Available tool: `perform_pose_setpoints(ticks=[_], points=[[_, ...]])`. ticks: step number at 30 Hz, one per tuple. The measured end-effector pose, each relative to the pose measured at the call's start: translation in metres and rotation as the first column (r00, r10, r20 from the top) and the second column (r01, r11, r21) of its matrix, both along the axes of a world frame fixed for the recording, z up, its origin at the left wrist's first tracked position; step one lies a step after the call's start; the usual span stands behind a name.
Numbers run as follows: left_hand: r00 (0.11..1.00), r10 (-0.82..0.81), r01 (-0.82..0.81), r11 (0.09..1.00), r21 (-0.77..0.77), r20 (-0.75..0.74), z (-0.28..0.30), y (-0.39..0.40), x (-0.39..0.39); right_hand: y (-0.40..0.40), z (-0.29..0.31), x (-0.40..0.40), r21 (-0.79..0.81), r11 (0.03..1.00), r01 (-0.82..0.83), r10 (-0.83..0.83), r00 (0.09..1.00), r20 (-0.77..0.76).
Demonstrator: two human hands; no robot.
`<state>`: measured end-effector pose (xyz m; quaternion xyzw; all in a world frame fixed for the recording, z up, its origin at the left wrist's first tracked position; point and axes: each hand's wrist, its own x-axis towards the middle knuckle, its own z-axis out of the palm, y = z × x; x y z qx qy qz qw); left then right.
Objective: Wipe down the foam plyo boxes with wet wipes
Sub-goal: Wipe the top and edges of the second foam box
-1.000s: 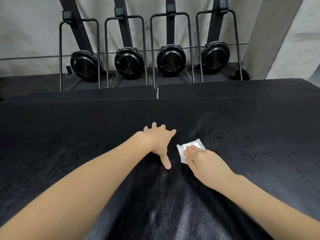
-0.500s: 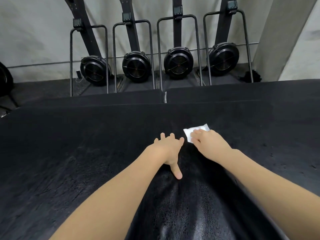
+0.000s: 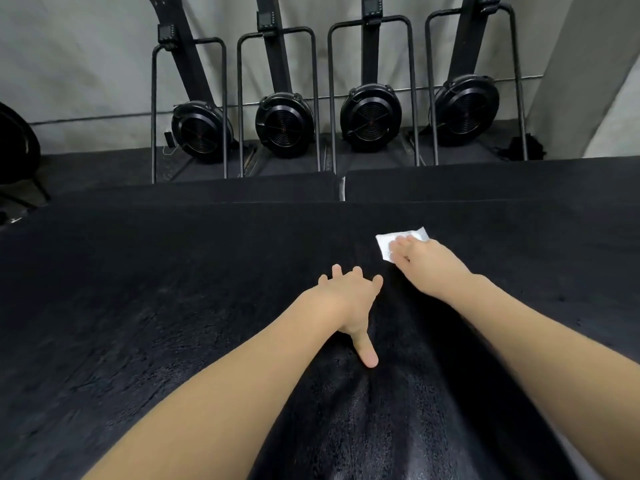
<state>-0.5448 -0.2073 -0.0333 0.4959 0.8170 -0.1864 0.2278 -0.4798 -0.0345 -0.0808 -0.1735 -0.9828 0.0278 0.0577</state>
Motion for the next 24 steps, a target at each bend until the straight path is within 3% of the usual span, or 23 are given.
perform_pose_setpoints(ticks=[2, 5, 8, 12, 16, 20, 24], points=[[1.0, -0.018, 0.018, 1.0, 0.001, 0.003, 0.002, -0.002, -0.003, 0.004, -0.001, -0.007, 0.009, 0.999, 0.052, -0.052, 0.999, 0.003], [0.998, -0.059, 0.057, 0.994, 0.097, 0.019, 0.011, -0.004, -0.011, -0.012, -0.004, 0.004, 0.144, 0.985, 0.099, -0.1, 0.995, -0.004], [0.999, 0.025, -0.031, 0.977, 0.211, 0.031, 0.014, -0.001, -0.02, -0.035, -0.008, 0.02, 0.077, 0.997, 0.007, -0.002, 0.997, -0.071], [0.989, 0.142, -0.147, 0.975, 0.169, 0.039, 0.006, 0.004, -0.018, -0.025, -0.011, 0.001, -0.008, 0.991, -0.134, 0.132, 0.985, -0.108], [0.988, 0.156, -0.157, 0.981, 0.116, 0.019, 0.01, 0.008, -0.015, -0.003, -0.01, -0.031, 0.143, 0.974, -0.174, 0.174, 0.985, 0.011], [0.984, 0.177, -0.178, 0.981, 0.074, 0.012, 0.013, 0.015, -0.013, 0.032, 0.007, -0.034, 0.066, 0.997, -0.029, 0.026, 0.998, 0.052], [0.978, 0.204, -0.206, 0.974, 0.091, 0.031, 0.006, 0.017, -0.015, 0.038, -0.002, -0.023, 0.092, 0.993, 0.071, -0.067, 0.996, -0.052]])
